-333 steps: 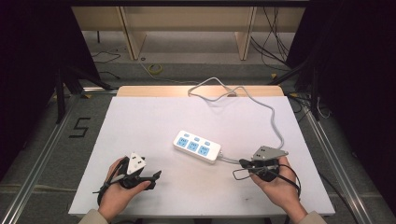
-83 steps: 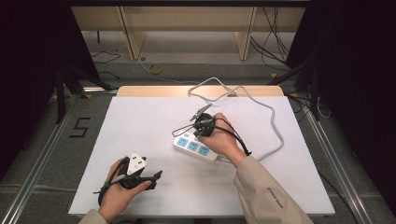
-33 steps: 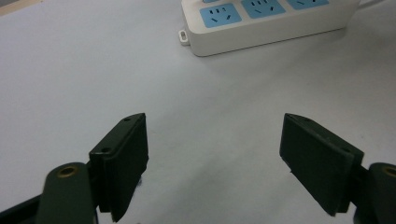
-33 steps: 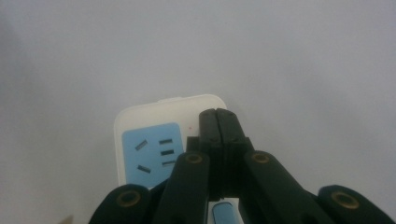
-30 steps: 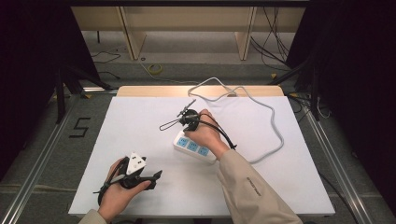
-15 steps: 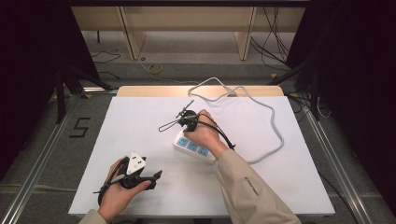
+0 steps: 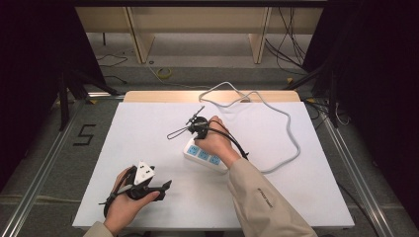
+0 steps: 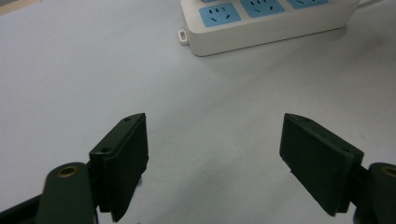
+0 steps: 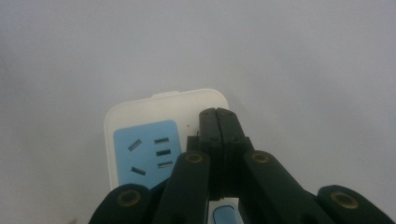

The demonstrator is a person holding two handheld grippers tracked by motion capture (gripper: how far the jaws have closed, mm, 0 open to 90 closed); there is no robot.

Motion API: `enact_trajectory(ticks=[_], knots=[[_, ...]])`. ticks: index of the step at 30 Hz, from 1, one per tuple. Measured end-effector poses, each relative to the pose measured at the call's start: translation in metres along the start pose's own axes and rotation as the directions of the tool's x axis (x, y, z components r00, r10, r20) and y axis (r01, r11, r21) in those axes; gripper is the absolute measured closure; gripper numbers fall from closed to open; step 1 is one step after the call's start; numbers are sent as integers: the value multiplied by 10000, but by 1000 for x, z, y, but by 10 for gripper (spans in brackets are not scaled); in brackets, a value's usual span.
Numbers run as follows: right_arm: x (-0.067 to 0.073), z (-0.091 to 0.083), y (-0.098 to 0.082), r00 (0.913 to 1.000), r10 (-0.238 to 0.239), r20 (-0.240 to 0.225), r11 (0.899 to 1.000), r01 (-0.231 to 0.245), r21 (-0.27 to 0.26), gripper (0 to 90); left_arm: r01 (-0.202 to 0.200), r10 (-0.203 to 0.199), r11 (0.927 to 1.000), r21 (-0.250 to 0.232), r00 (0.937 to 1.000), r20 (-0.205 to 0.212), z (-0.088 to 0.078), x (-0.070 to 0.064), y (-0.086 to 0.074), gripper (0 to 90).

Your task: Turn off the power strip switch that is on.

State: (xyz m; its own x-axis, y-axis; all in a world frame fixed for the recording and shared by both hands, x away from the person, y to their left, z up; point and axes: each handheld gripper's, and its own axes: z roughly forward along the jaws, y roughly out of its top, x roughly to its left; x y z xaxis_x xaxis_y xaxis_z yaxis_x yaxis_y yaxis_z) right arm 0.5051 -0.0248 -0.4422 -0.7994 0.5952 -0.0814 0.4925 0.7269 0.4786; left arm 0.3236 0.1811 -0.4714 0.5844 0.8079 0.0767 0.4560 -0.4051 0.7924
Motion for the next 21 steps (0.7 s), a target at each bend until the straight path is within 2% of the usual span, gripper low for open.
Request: enact_trajectory(ticks=[14, 21], knots=[[3, 0, -1, 9998, -93, 156, 10000, 93, -6, 900, -12, 12, 10000, 2, 10000, -19, 0, 0, 0, 235], [2, 1, -3, 9999, 0, 119, 9997, 3, -246, 900, 3, -3, 10000, -10, 10000, -1, 0, 0, 0, 234]])
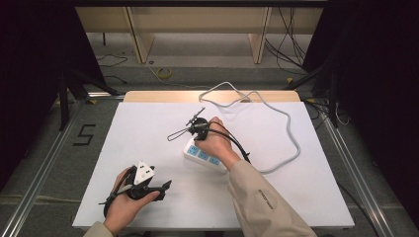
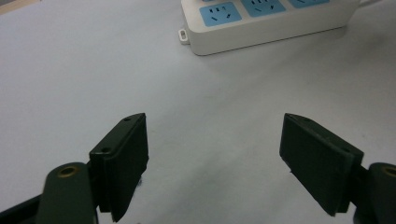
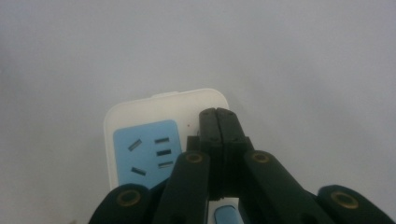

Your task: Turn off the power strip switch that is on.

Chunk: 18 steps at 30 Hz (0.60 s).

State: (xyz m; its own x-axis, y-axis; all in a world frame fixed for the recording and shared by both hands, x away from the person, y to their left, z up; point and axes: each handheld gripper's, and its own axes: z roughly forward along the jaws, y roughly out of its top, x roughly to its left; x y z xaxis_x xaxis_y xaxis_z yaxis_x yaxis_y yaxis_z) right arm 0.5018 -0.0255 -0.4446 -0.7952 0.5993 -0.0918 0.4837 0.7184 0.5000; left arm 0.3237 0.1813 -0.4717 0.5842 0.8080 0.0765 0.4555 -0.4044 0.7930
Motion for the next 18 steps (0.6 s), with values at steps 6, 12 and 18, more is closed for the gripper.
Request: enact_trajectory(ticks=[6, 12, 18], knots=[[0, -4, -1, 9999, 153, 20, 9992, -153, -360, 900, 8, -8, 10000, -2, 10000, 3, 0, 0, 0, 235], [-4, -15, -8, 9998, 177, 24, 9985, -176, -522, 900, 23, -23, 10000, 3, 10000, -6, 0, 0, 0, 235], [-11, -30, -26, 9984, 540, -185, 9959, -552, -713, 852, 23, -23, 10000, 27, 10000, -3, 0, 0, 0, 235]])
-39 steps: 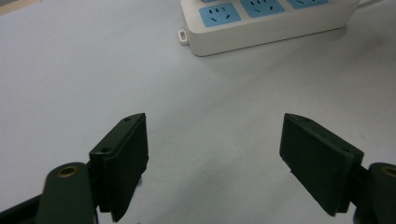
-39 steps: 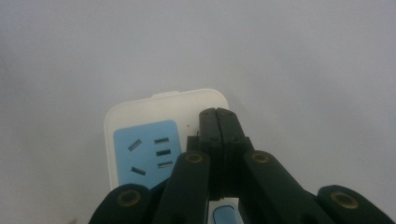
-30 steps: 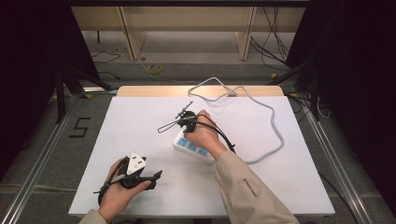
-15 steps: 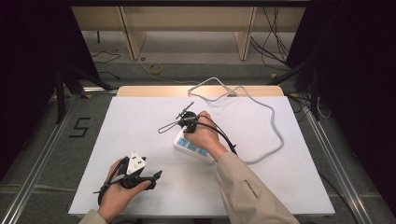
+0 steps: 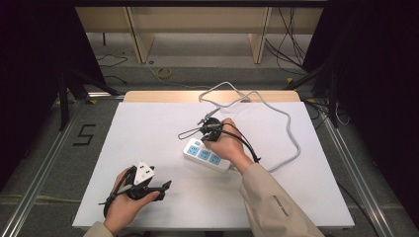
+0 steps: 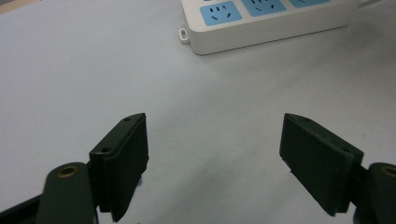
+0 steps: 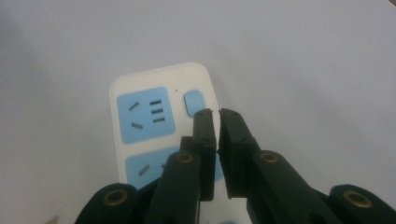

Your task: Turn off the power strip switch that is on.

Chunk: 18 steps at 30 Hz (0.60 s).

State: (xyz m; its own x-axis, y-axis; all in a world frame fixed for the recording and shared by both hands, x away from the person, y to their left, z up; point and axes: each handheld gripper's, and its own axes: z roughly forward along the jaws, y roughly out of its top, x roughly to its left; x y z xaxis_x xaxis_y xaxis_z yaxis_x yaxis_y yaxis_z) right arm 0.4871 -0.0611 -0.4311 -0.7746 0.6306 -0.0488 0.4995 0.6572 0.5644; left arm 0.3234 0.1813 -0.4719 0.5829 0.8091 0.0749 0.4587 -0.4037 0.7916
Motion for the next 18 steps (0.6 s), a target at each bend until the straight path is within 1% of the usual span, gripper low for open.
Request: enact_trajectory(ticks=[2, 5, 6, 7, 10, 11, 14, 17, 18], knots=[[-3, -7, -8, 9999, 142, -67, 9998, -143, -122, 833, 61, -61, 10000, -49, 10000, -5, 1, -1, 0, 235], [-6, -17, -20, 9996, 245, -129, 9994, -248, -254, 787, 44, -44, 10000, -20, 10000, -15, 1, -1, 0, 235], [-7, -22, -26, 9994, 303, -180, 9988, -310, -381, 772, 67, -67, 10000, -44, 10000, -27, 1, -1, 0, 235], [-7, -25, -29, 9994, 280, -225, 9985, -290, -470, 760, 7, -7, 10000, 1, 10000, -28, 0, 0, 0, 235], [-9, -39, -47, 9993, 270, -263, 9969, -289, -732, 718, 44, -44, 10000, 13, 10000, -60, -1, 0, -1, 235], [-9, -44, -54, 9990, 364, -263, 9952, -386, -902, 702, 58, -58, 10000, 31, 10000, -62, -1, 1, -1, 235], [-11, -61, -80, 9984, 446, -340, 9899, -488, -1334, 651, 70, -70, 10000, 31, 9999, -72, -1, 1, -1, 235], [-16, -78, -114, 9969, 699, -359, 9815, -752, -1763, 620, 77, -76, 10000, 18, 9999, -87, -1, 0, -2, 234], [-17, -83, -126, 9958, 827, -391, 9766, -888, -1957, 613, 73, -73, 10000, 20, 9999, -93, -1, 0, -2, 234]])
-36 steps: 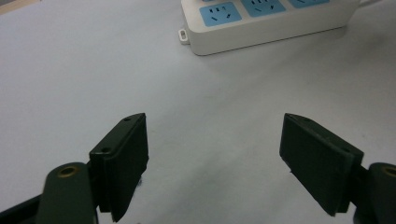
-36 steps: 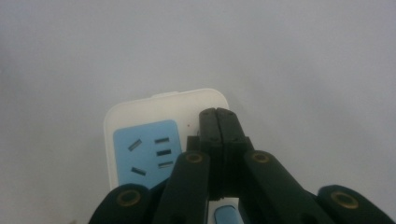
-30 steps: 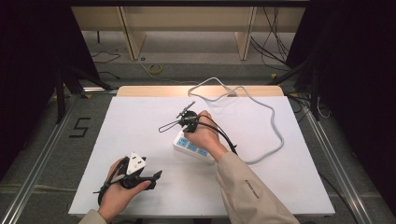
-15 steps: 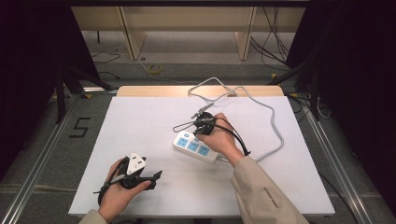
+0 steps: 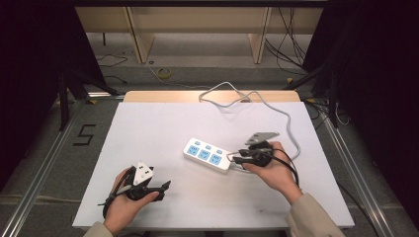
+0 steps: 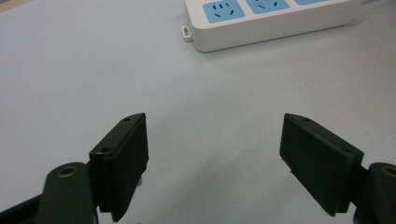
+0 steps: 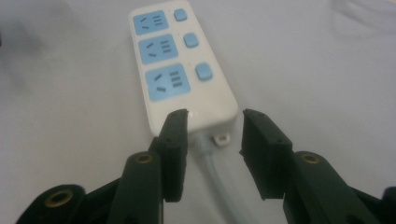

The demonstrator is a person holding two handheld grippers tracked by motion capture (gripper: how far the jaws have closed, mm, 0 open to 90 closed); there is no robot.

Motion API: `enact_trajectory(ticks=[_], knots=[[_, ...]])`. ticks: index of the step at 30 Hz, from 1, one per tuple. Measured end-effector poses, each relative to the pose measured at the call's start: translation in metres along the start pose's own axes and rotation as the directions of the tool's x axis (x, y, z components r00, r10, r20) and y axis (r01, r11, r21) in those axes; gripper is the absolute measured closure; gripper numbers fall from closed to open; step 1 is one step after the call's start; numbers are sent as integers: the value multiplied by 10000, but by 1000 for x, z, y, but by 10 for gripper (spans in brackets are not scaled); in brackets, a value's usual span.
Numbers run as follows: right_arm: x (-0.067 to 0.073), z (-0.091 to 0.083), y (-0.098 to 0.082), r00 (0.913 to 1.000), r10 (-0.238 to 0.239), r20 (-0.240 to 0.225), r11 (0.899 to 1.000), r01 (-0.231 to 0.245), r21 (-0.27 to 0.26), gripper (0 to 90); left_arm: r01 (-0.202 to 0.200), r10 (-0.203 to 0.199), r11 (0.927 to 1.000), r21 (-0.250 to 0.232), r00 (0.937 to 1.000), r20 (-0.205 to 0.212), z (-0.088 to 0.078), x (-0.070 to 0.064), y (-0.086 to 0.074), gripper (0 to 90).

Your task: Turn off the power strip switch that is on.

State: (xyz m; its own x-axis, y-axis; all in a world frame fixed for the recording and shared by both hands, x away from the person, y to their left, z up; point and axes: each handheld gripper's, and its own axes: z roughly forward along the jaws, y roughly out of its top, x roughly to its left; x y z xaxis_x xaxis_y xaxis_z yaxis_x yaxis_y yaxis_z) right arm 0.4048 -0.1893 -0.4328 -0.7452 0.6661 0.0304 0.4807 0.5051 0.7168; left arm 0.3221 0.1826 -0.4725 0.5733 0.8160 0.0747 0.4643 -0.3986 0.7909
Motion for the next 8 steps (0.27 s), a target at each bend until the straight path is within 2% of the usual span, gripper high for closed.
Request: enact_trajectory(ticks=[5, 8], knots=[[-4, -32, -50, 9983, 565, -157, 9936, -578, -973, 570, 5, -5, 10000, 54, 10000, -37, 1, 0, 0, 234], [-2, -44, -70, 9971, 758, -86, 9895, -763, -1226, 533, -20, 20, 10000, 33, 10000, -41, 1, 0, 1, 232]])
